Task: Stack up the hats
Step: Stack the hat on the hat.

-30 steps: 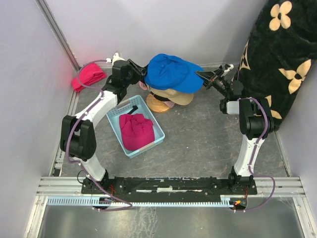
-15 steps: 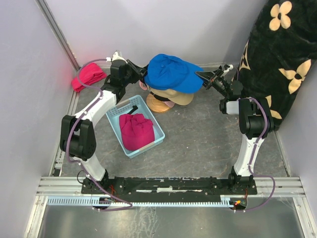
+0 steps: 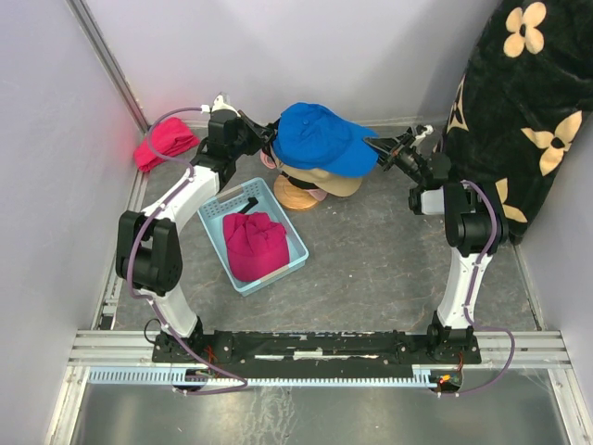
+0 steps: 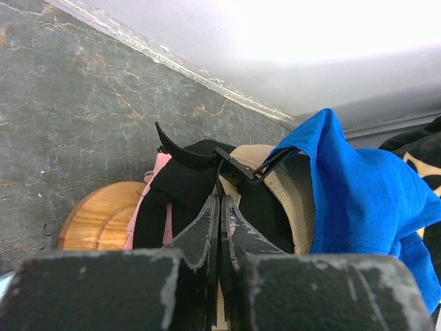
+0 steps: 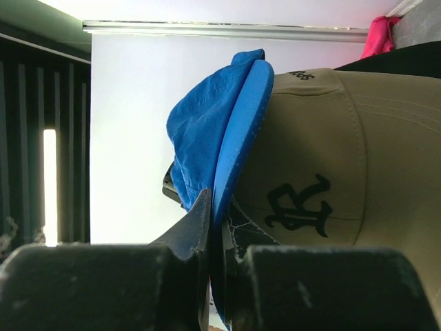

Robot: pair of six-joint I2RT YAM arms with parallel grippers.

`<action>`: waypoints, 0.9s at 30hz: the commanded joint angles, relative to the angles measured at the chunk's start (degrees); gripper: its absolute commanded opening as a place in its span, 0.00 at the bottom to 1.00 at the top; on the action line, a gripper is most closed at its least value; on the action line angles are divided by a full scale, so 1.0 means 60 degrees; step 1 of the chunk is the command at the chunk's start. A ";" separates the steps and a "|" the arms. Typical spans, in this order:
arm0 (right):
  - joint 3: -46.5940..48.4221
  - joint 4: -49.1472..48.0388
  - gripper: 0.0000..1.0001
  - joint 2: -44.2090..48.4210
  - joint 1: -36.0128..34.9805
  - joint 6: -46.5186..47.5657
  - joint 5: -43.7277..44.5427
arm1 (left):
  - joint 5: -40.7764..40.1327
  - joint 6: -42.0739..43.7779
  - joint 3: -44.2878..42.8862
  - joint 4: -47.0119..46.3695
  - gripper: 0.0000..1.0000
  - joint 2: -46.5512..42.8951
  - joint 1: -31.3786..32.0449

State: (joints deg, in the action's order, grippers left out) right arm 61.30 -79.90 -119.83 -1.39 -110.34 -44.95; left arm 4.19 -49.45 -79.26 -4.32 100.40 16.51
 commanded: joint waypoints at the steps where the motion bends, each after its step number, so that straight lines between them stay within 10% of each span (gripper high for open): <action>1: 0.0156 -0.0417 0.11 -0.0289 -0.0003 0.0426 0.0290 | -0.0285 0.0572 -0.0395 0.0320 0.03 -0.0405 0.0009; 27: -0.0530 0.1706 0.12 -0.0451 0.0014 0.2295 0.0356 | 0.0097 0.0579 -0.0486 0.0616 0.03 -0.0489 0.0127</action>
State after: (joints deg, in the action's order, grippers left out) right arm 58.87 -74.48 -121.05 -1.37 -103.44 -44.80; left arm 3.36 -48.56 -79.77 -0.60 99.29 16.62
